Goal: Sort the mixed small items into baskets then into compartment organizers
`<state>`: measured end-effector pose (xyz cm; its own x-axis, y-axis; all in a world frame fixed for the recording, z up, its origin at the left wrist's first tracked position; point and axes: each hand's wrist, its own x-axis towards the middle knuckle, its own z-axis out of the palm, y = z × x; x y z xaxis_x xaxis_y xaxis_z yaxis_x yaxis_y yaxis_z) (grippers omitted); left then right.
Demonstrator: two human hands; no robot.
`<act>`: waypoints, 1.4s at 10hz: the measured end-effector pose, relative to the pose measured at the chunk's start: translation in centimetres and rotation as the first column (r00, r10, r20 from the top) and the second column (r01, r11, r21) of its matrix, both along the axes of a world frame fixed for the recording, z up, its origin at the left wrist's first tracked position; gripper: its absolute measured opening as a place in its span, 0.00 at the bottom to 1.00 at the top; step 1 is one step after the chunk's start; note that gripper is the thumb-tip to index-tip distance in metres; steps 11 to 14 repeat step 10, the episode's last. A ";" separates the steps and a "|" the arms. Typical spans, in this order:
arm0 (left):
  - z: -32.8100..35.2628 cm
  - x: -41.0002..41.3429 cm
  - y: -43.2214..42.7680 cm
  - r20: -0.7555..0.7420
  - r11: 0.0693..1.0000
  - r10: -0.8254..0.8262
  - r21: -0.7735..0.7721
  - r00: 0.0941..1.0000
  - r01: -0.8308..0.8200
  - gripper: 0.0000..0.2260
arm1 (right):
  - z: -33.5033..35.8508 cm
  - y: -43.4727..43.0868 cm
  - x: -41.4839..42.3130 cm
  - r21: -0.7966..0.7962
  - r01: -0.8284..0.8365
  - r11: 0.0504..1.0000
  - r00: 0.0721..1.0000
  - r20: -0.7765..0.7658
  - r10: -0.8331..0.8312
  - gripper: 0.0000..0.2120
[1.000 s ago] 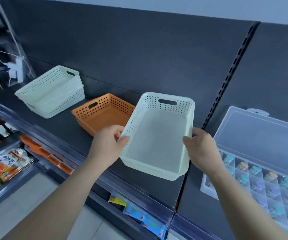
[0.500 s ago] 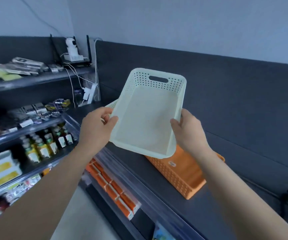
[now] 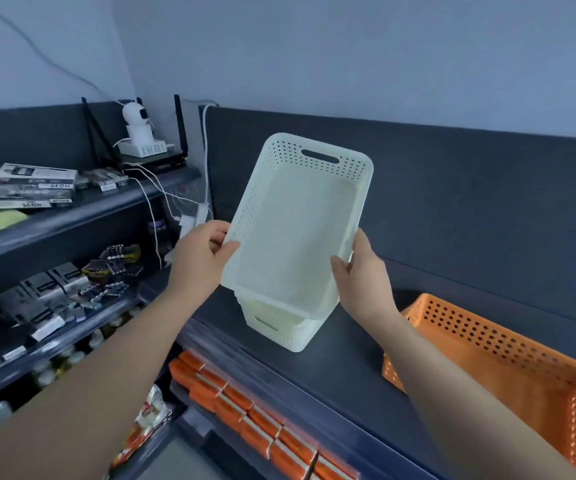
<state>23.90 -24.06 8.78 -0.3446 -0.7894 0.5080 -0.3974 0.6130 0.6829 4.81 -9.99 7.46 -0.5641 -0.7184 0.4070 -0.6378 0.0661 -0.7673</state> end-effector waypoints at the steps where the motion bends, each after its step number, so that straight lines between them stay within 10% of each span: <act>1: -1.7 -1.4 -4.3 -0.010 0.997 -0.046 0.067 0.999 0.047 0.07 | -1.4 -3.4 -0.3 0.051 0.057 0.997 0.998 -0.027 -0.055 0.17; 5: -8.4 -6.0 -14.3 0.183 0.938 -0.305 0.229 0.935 0.261 0.13 | -7.8 -10.0 -2.1 0.348 0.210 0.914 0.964 0.083 -0.253 0.07; 10: -10.4 -5.6 -19.3 0.353 0.774 -0.625 0.397 0.696 0.493 0.26 | -7.5 -12.1 0.9 0.697 0.389 0.602 0.879 -0.086 -0.468 0.31; 14: -10.4 -5.6 -19.3 0.353 0.774 -0.625 0.397 0.696 0.493 0.26 | -7.5 -12.1 0.9 0.697 0.389 0.602 0.879 -0.086 -0.468 0.31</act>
